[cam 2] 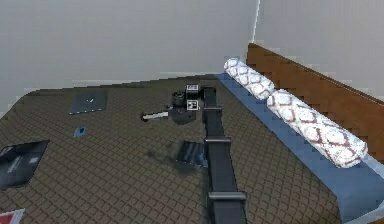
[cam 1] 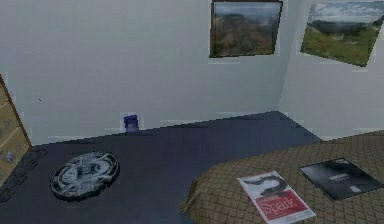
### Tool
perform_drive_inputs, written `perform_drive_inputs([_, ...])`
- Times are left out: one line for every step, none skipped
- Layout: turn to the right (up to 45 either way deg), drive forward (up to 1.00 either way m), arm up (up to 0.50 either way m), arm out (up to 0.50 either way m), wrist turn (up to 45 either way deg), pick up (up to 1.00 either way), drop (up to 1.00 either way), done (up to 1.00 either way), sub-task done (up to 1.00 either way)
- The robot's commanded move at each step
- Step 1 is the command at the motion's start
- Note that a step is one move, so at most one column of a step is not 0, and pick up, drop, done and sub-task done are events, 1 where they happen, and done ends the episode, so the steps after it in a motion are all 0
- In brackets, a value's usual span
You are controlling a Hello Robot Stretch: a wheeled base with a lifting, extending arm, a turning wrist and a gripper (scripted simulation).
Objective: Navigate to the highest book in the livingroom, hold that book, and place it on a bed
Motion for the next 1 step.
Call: perform_drive_inputs([0.0, 0.00, 0.00, 0.00, 0.0, 0.00, 0.00, 1.00, 0.00])
